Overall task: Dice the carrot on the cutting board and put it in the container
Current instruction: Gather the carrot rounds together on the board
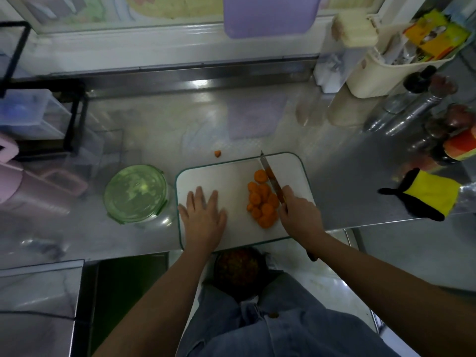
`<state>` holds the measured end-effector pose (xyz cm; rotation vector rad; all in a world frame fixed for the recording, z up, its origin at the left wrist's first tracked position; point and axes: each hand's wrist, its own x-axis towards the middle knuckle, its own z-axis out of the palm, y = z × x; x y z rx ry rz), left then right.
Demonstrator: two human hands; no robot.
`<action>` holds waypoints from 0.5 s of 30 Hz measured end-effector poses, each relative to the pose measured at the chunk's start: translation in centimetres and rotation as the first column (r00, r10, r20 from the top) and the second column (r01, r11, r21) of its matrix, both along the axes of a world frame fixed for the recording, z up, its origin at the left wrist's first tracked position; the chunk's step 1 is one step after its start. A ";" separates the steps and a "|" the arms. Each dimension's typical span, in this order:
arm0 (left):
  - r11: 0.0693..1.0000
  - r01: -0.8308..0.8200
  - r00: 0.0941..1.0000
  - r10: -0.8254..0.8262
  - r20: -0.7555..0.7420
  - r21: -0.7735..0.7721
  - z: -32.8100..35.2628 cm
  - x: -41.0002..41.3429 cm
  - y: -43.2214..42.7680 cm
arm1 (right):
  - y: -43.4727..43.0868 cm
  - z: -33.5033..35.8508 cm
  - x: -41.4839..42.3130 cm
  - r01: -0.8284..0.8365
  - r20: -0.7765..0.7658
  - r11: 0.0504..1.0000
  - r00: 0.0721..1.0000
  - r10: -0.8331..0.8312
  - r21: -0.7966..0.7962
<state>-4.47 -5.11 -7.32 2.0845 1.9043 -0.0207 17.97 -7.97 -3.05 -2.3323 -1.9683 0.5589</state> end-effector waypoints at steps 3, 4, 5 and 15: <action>1.000 0.019 1.000 -0.019 0.000 -0.019 0.0 -1.6 -0.9 | 0.0 -0.4 -2.3 -0.035 -0.021 0.999 0.999 0.035 -0.017; 1.000 0.010 1.000 -0.010 0.009 -0.018 0.0 -2.0 -1.2 | 0.1 -0.5 -2.9 -0.044 -0.028 0.999 0.999 0.044 -0.009; 1.000 -0.006 1.000 0.007 0.021 -0.020 -0.1 -2.5 -1.4 | 0.2 -0.5 -3.2 -0.035 -0.031 0.999 0.999 0.035 0.005; 0.968 -0.229 0.907 0.251 0.339 -0.102 0.3 -3.7 -2.3 | -2.9 -0.1 -2.9 0.131 0.031 0.989 0.991 -0.133 0.075</action>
